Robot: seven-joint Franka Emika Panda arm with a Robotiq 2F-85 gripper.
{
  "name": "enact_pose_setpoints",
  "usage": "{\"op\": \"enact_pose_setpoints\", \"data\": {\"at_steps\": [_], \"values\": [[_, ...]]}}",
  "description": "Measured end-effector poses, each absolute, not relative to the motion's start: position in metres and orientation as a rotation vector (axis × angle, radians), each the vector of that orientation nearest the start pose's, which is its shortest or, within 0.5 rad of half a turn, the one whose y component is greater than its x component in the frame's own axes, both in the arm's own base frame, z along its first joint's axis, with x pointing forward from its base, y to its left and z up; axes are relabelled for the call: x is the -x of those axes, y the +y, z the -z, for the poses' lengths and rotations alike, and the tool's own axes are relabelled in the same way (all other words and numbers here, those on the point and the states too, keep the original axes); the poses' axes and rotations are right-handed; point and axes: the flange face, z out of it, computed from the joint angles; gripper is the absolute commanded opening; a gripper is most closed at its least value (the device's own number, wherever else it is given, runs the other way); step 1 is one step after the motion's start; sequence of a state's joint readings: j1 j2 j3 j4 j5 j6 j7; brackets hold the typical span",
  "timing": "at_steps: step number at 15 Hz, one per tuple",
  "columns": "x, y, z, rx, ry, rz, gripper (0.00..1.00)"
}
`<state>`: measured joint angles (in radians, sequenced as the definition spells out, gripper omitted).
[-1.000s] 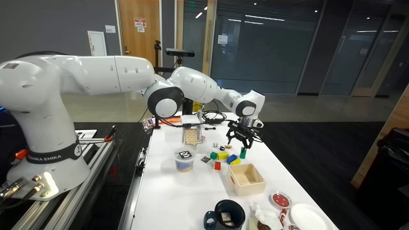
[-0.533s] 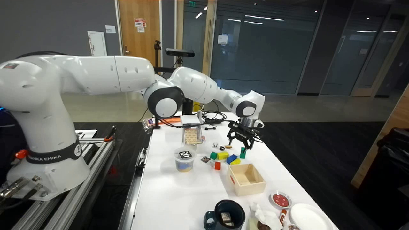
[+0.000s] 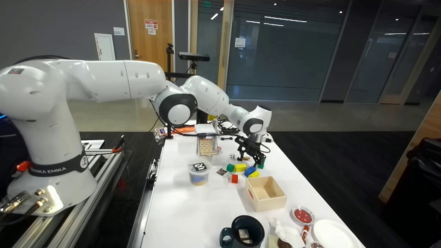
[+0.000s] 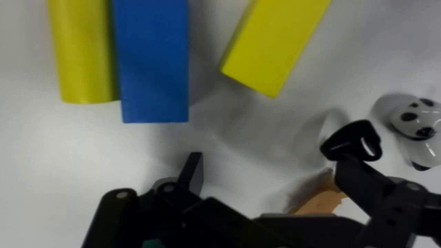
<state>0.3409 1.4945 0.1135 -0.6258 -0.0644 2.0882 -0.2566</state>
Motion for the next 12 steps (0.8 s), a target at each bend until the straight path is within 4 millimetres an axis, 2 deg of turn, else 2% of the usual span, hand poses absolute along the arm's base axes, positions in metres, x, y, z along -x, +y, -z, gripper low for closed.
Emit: {"op": "enact_pose_setpoints", "data": {"at_steps": [2,12], "values": [[-0.7147,0.301,-0.0293,2.936,-0.944,-0.03,1.0],[-0.715,0.3008,-0.0302,2.937,-0.938,-0.028,1.0]]}}
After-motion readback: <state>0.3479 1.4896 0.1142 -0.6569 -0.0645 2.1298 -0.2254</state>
